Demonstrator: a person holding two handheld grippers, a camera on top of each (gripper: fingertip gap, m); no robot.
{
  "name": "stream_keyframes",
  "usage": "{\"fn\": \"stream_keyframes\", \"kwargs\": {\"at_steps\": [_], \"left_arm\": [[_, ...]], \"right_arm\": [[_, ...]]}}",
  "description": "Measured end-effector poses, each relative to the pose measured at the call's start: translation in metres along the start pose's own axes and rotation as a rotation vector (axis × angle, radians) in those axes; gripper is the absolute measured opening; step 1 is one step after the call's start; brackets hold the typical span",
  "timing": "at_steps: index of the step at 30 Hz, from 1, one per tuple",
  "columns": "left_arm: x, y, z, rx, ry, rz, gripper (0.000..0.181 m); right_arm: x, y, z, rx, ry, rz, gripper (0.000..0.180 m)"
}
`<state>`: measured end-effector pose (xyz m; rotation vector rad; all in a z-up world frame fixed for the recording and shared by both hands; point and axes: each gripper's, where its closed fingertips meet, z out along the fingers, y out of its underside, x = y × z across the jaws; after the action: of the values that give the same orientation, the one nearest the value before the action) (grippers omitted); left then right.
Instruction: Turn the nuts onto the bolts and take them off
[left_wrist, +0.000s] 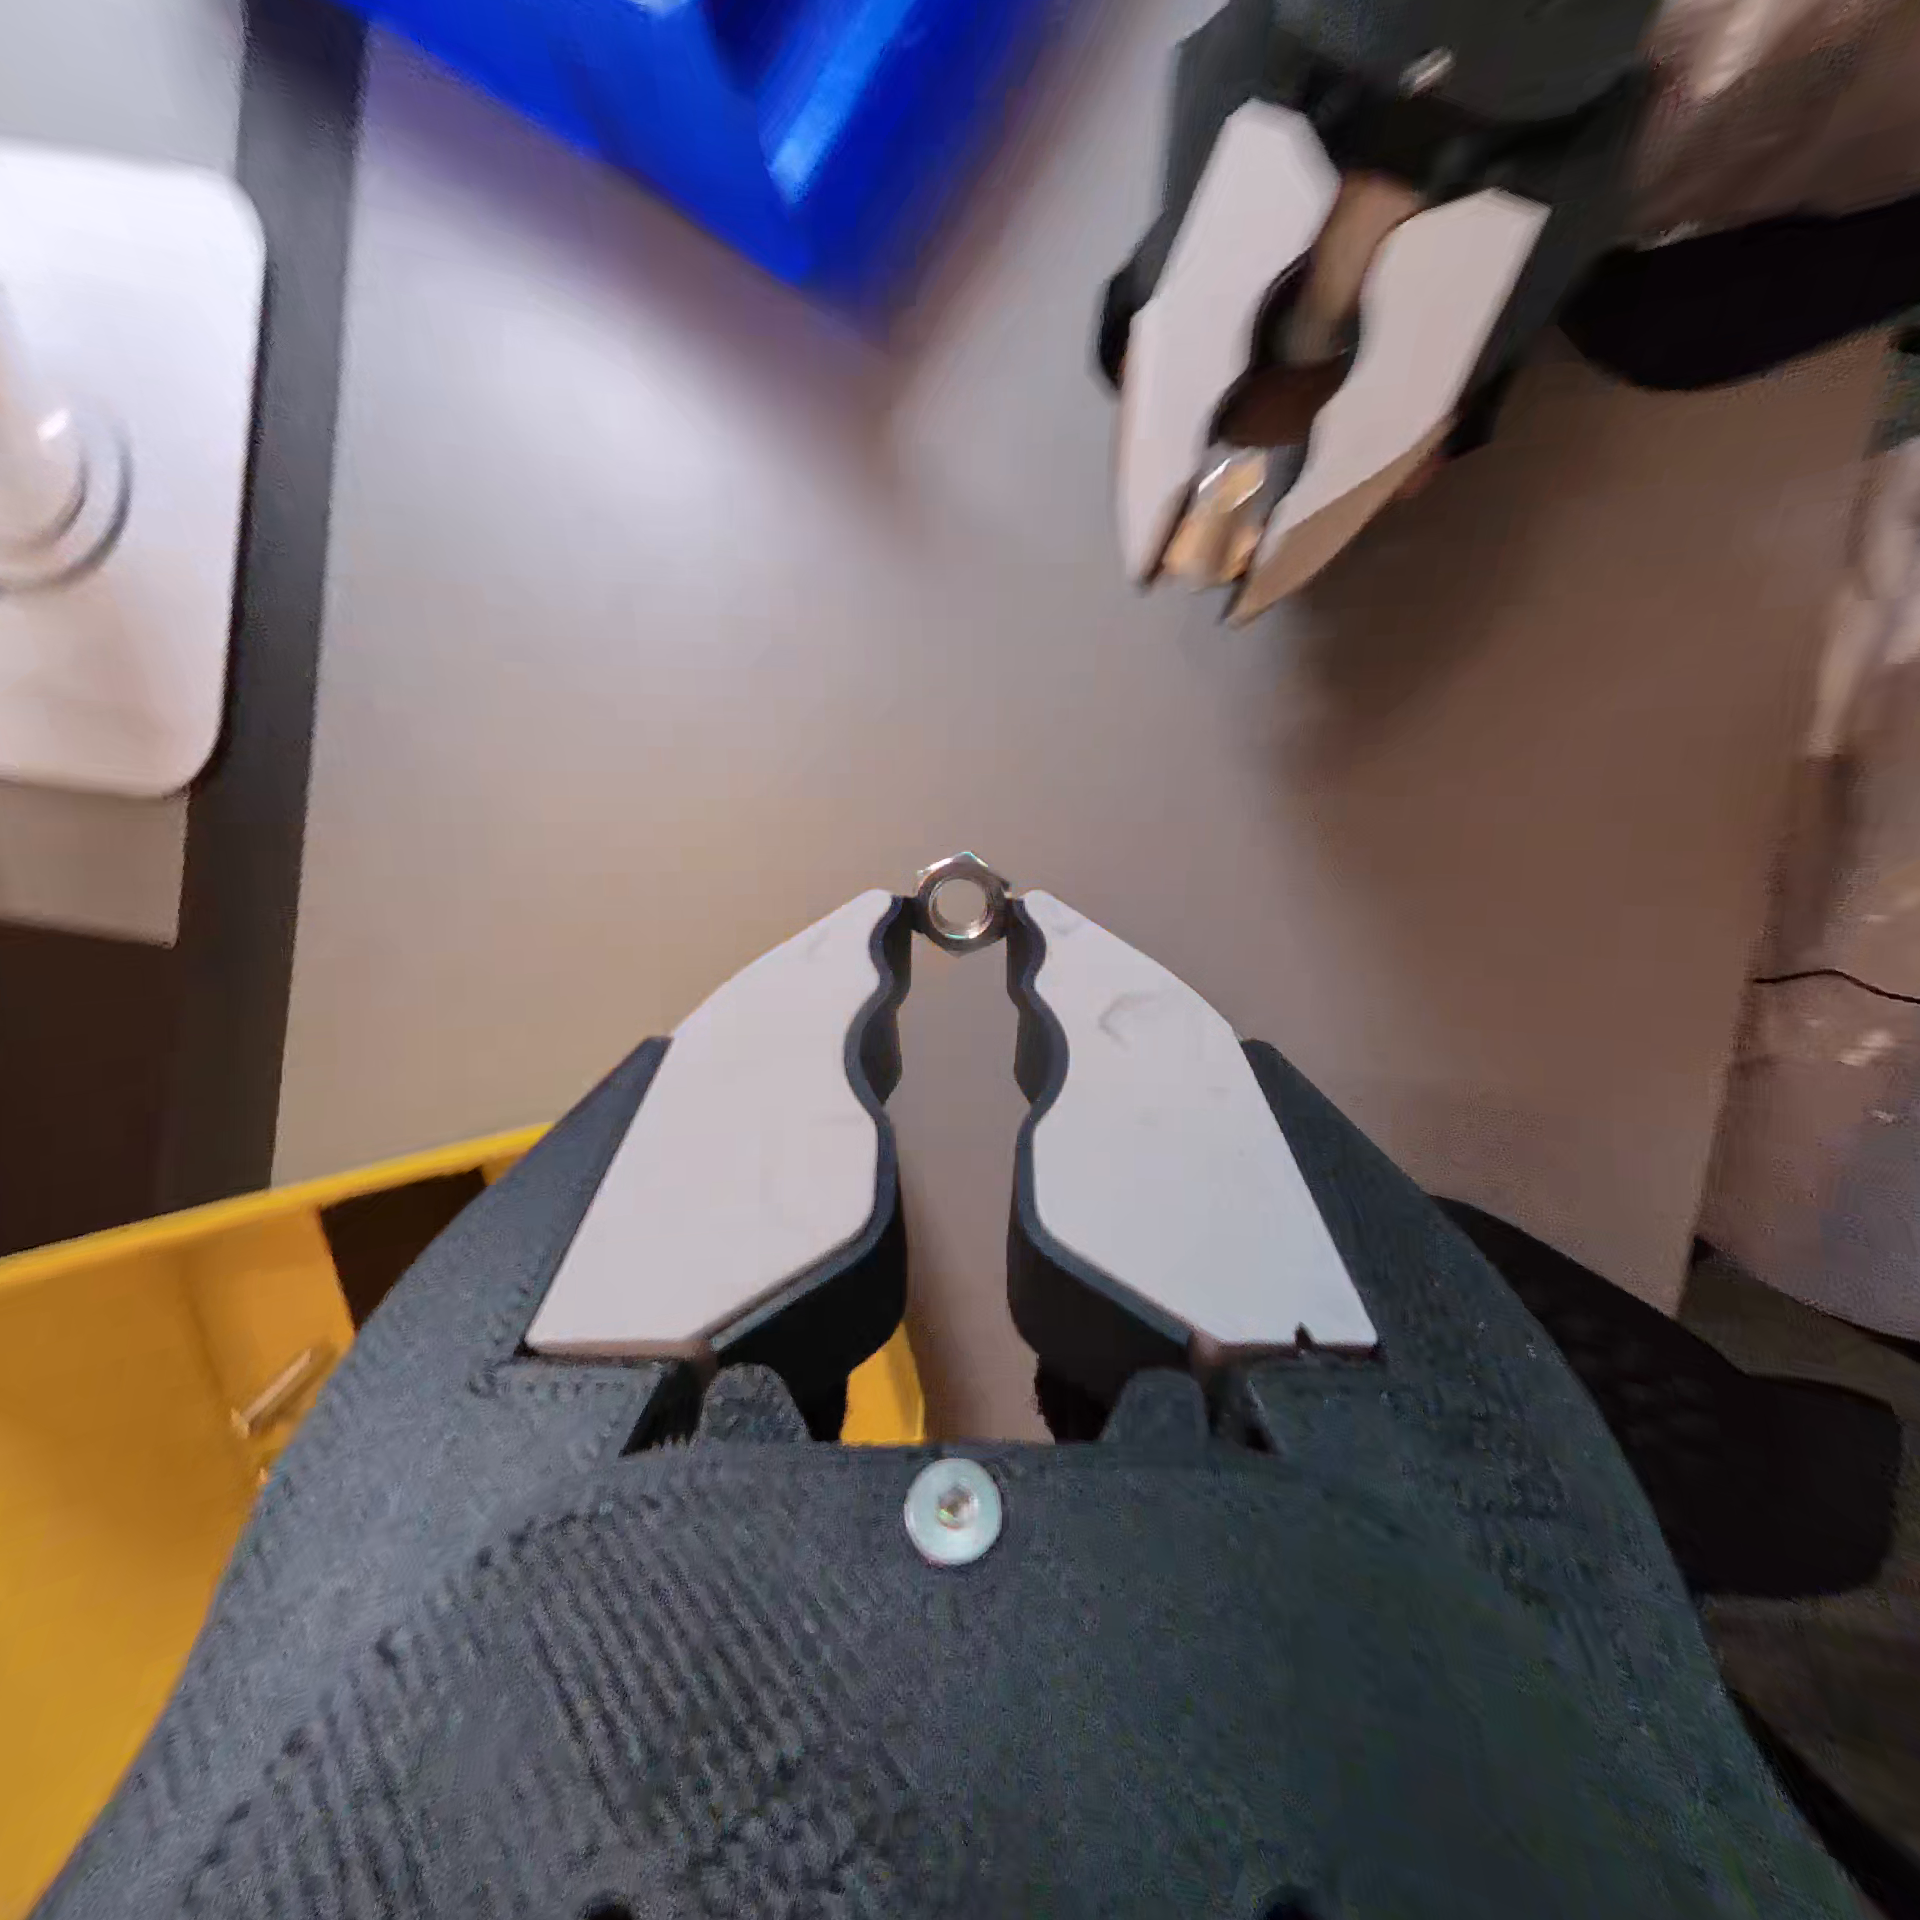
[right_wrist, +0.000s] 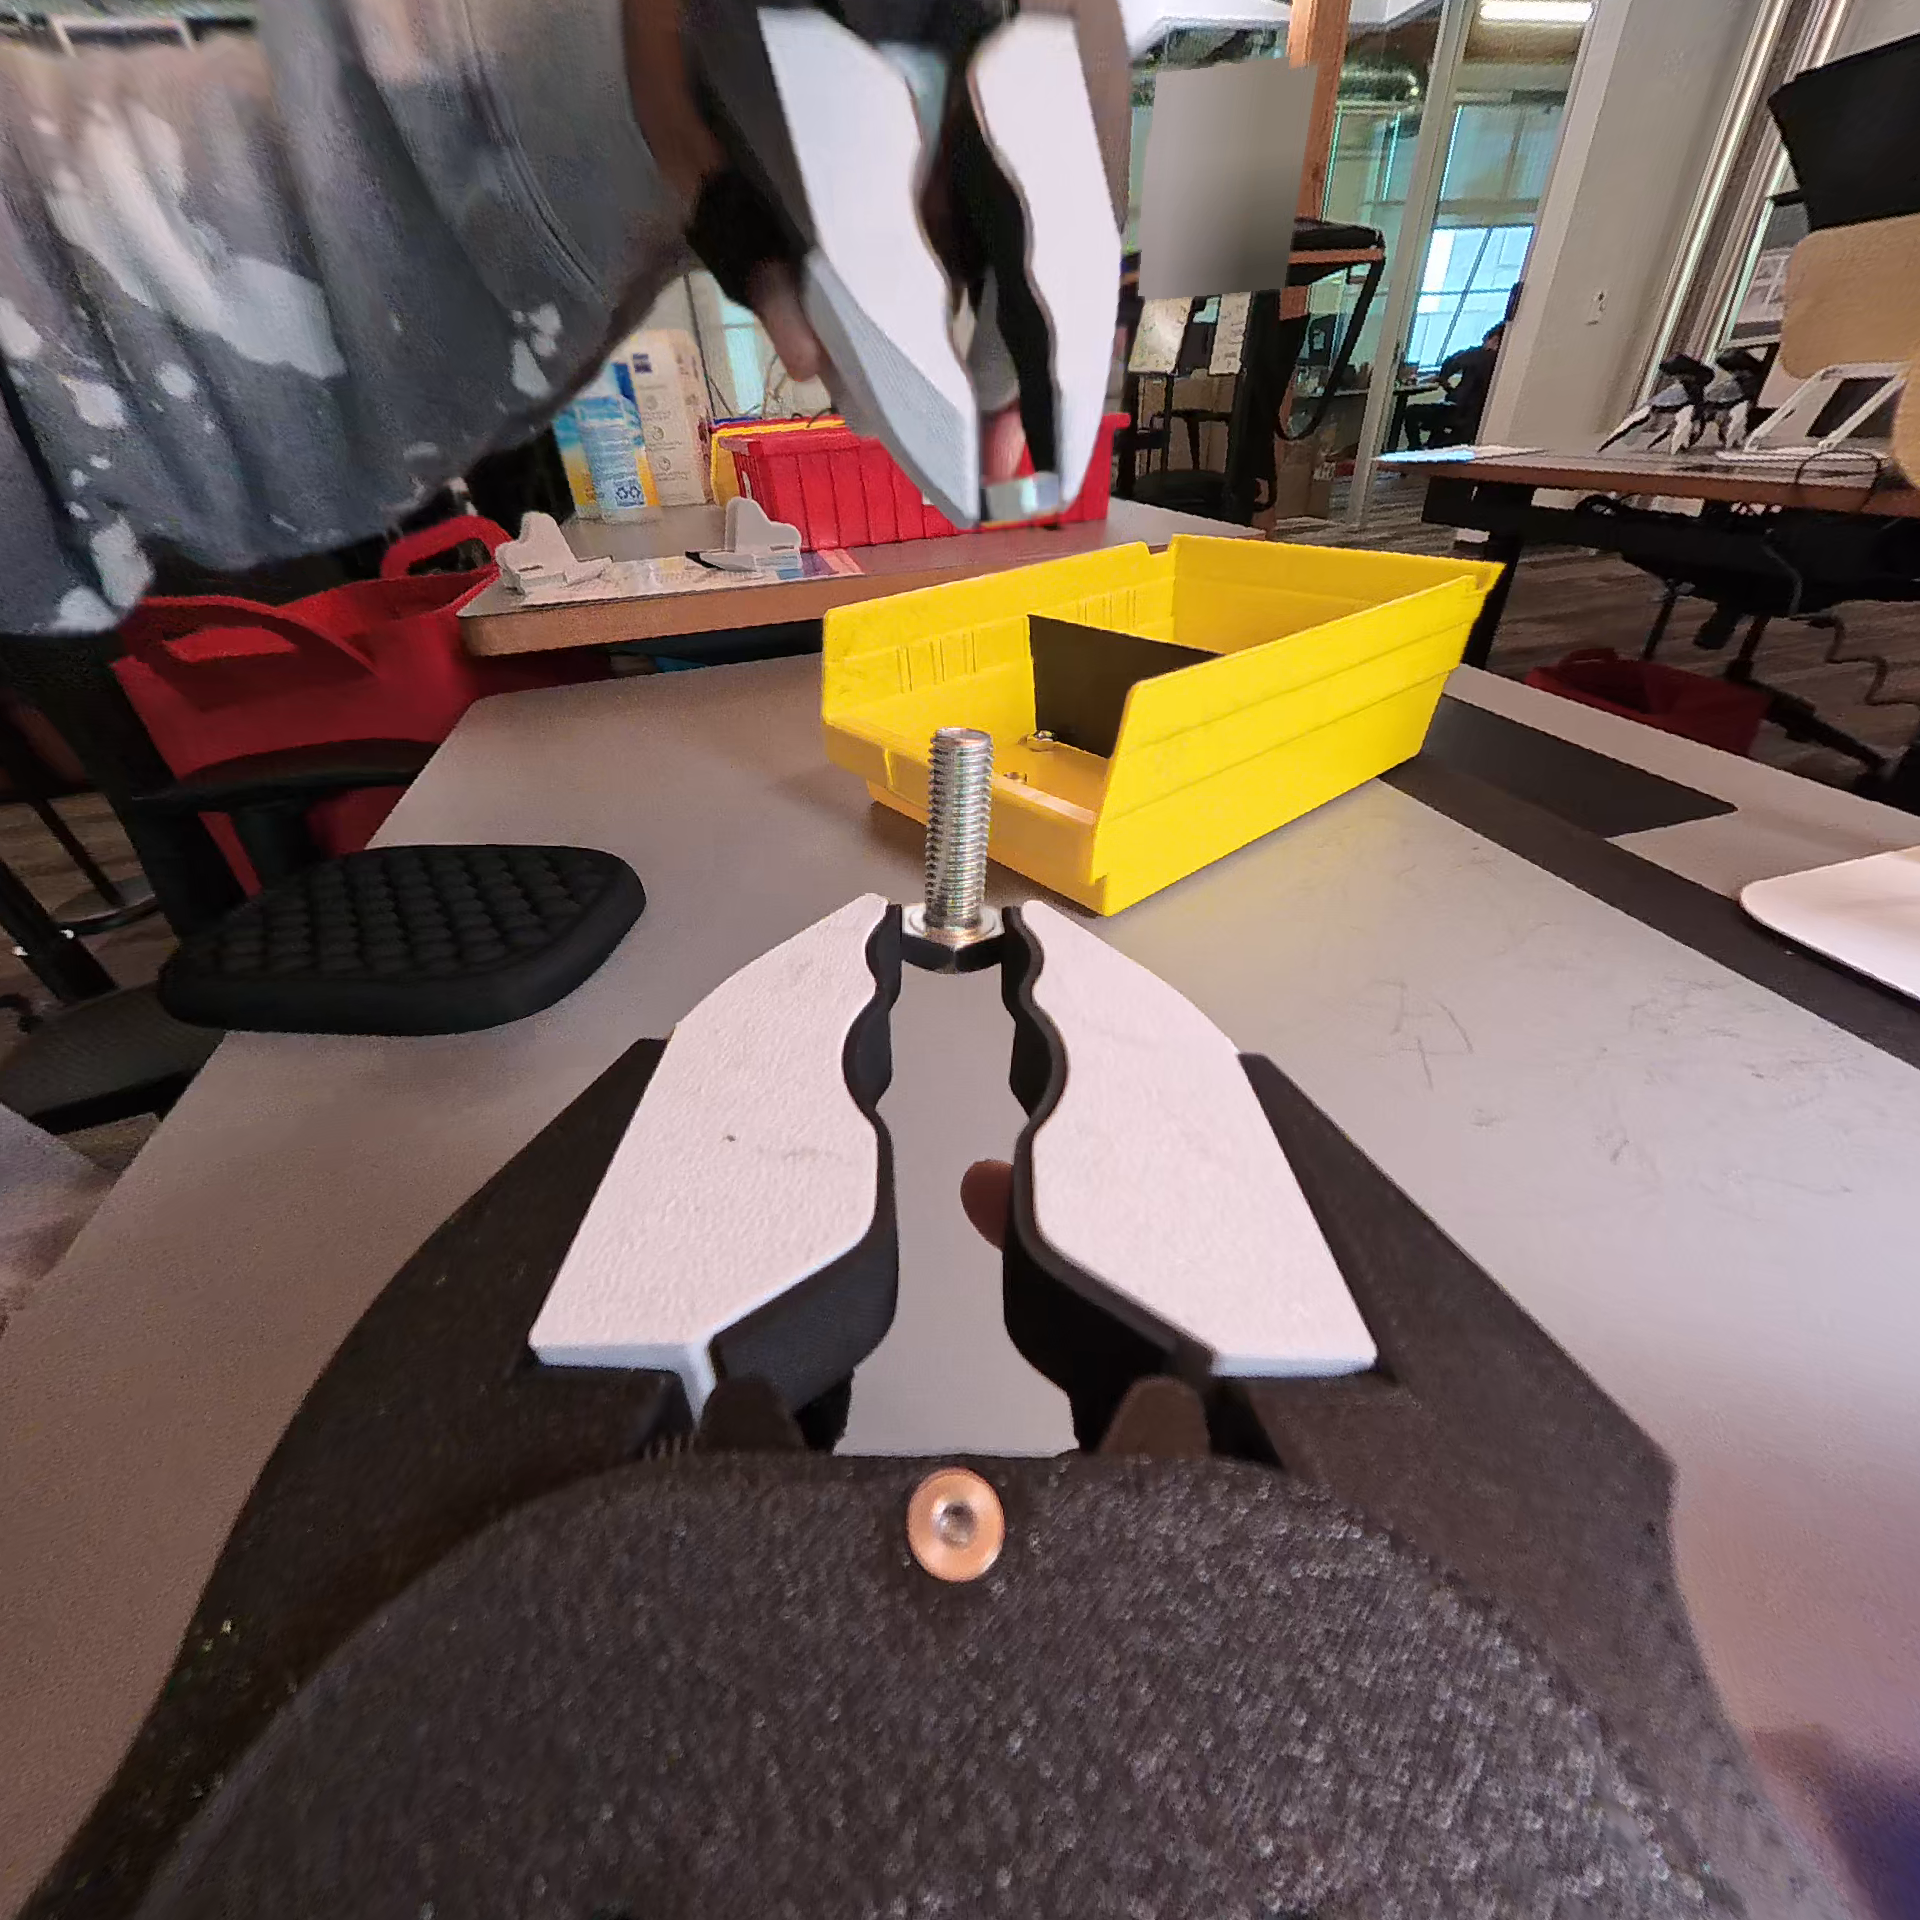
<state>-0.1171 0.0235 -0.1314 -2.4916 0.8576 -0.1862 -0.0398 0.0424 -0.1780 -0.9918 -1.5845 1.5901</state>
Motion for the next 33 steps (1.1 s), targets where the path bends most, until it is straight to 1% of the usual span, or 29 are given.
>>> {"fn": "stream_keyframes", "kwargs": {"at_steps": [2, 4, 8, 14, 22, 33], "left_arm": [[0.028, -0.024, 0.004, -0.013, 0.059, 0.067, 0.019], [0.047, -0.039, 0.012, -0.034, 0.098, 0.113, 0.019], [0.067, -0.055, 0.026, -0.073, 0.142, 0.166, 0.019], [0.070, -0.060, 0.033, -0.109, 0.138, 0.175, 0.019], [0.069, -0.061, 0.030, -0.122, 0.129, 0.178, 0.019], [0.071, -0.059, 0.031, -0.089, 0.136, 0.154, 0.019]], "right_arm": [[-0.006, -0.001, 0.003, 0.008, -0.005, -0.012, 0.018], [-0.014, -0.001, 0.006, 0.005, -0.010, -0.031, 0.018], [-0.022, -0.005, 0.009, 0.011, -0.007, -0.066, 0.018], [-0.020, -0.015, 0.005, 0.047, 0.006, -0.080, 0.018], [-0.018, -0.020, 0.003, 0.079, 0.020, -0.075, 0.018], [-0.019, -0.019, 0.003, 0.076, 0.019, -0.087, 0.018]]}}
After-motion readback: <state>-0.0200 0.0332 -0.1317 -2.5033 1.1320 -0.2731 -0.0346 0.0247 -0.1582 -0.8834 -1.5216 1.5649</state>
